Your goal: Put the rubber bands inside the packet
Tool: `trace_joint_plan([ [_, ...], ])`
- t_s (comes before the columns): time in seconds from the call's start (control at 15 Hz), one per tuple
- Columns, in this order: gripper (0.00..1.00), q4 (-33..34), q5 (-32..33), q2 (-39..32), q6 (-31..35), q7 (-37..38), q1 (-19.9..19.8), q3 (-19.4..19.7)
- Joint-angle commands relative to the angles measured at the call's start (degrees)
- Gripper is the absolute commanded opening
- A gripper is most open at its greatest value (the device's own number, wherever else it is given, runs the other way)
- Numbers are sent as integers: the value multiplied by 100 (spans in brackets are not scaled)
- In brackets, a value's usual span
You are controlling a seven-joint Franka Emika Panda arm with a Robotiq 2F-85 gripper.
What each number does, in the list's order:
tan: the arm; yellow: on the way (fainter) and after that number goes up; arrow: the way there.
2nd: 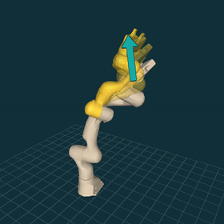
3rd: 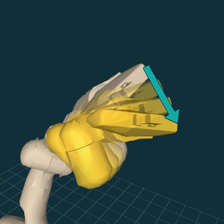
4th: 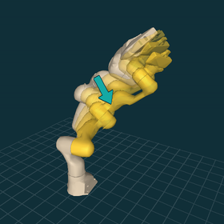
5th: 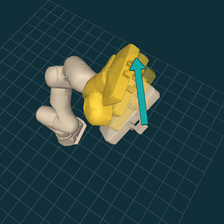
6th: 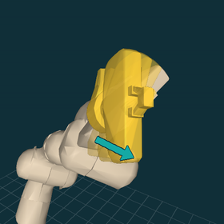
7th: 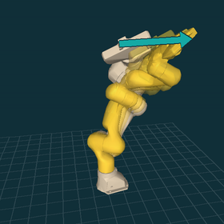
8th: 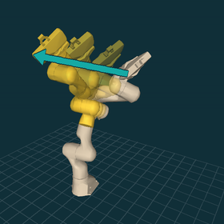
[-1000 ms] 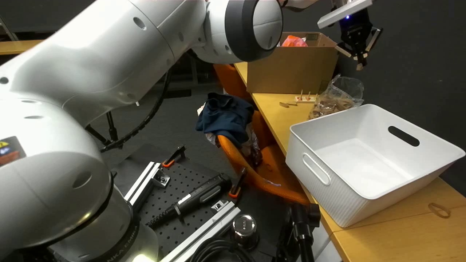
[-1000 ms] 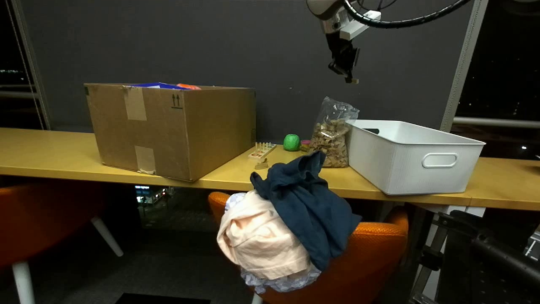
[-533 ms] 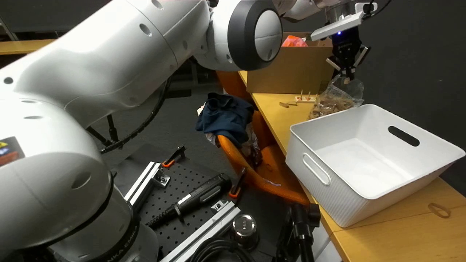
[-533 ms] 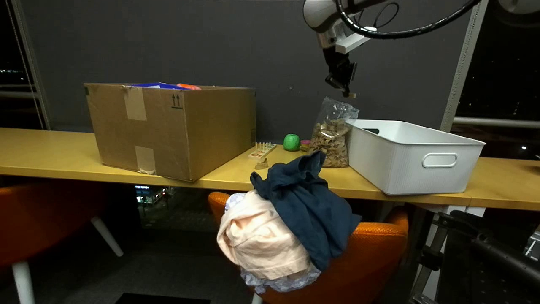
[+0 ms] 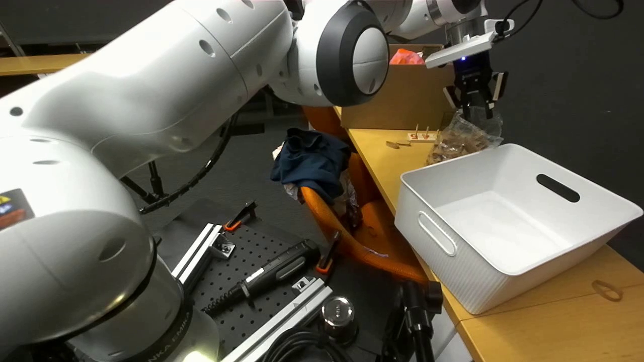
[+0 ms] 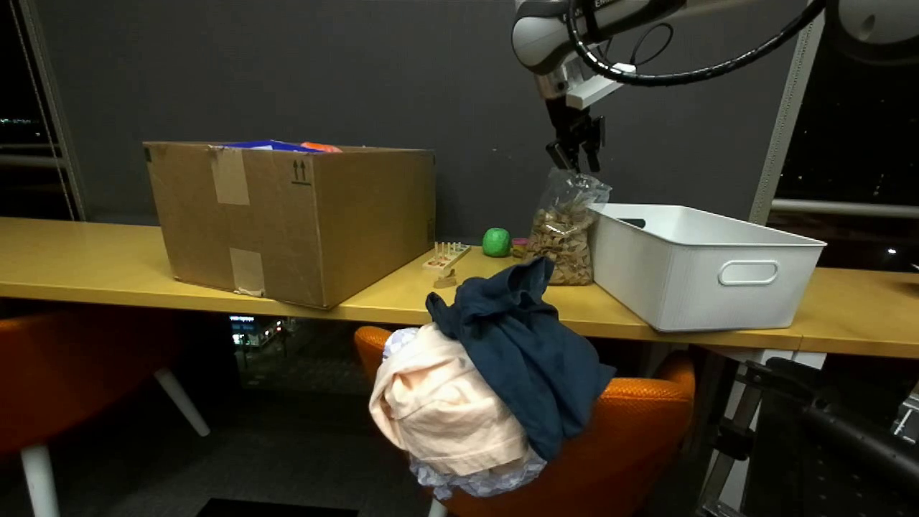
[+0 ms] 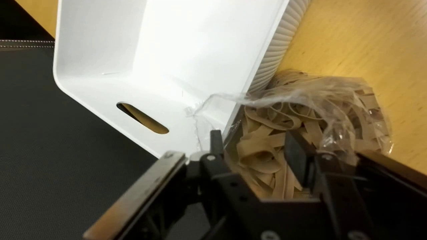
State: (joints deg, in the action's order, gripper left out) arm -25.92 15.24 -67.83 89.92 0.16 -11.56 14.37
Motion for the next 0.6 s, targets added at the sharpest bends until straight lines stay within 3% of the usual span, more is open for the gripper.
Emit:
trace_joint_plan([
  [0.0, 84, 8, 35, 123, 217, 63, 17, 2],
  [0.13, 98, 13, 51, 202, 450, 72, 28, 10],
  [0.53, 100, 102, 290, 503, 905, 144, 161, 194],
])
